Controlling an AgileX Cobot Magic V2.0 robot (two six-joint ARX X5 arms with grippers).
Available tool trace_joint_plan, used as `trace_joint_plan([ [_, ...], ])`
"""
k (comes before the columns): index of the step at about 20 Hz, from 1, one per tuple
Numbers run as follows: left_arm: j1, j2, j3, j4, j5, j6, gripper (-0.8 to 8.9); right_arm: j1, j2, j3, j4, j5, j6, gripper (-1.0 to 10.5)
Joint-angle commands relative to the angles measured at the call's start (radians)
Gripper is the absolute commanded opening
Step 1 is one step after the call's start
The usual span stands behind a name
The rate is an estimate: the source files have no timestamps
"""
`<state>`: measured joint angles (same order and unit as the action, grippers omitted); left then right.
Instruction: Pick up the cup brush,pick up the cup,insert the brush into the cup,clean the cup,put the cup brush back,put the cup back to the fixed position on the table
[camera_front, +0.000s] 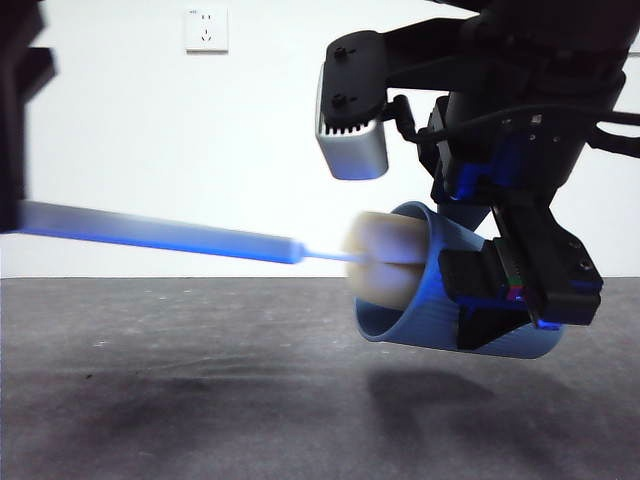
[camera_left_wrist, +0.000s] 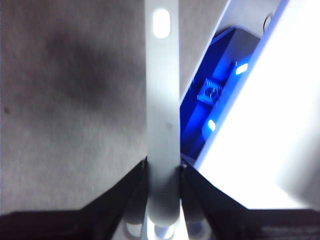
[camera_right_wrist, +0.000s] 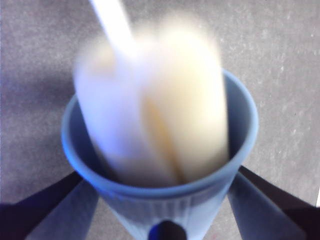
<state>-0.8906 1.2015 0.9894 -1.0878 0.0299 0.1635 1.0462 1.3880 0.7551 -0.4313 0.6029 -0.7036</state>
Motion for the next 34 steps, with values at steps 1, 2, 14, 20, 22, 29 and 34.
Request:
trace_joint_plan([
  [1,-0.001,0.040,0.001,0.054,0.020,-0.003,-0.12,0.003,0.005,0.003,0.006,-0.002,0.011,-0.1],
  [2,-0.001,0.064,0.001,0.071,0.033,-0.003,-0.12,0.004,0.005,0.003,0.007,-0.002,0.011,-0.1],
  [14,-0.013,0.134,0.001,0.183,0.072,-0.036,-0.12,0.011,0.005,0.003,0.000,-0.001,0.038,-0.1],
  [20,-0.010,0.051,0.001,0.039,-0.070,-0.036,-0.12,0.010,0.005,0.003,-0.021,0.002,0.063,-0.1],
  [22,-0.004,-0.006,0.001,-0.017,-0.108,-0.042,-0.13,0.009,0.005,0.003,-0.021,0.005,0.069,-0.1],
  [29,0.031,-0.241,0.001,-0.155,-0.136,-0.130,-0.13,0.003,-0.026,0.003,0.007,0.009,0.214,-0.1],
  [34,0.056,-0.356,0.000,-0.183,-0.166,-0.221,-0.12,-0.005,-0.140,0.003,0.054,0.008,0.388,-0.1],
])
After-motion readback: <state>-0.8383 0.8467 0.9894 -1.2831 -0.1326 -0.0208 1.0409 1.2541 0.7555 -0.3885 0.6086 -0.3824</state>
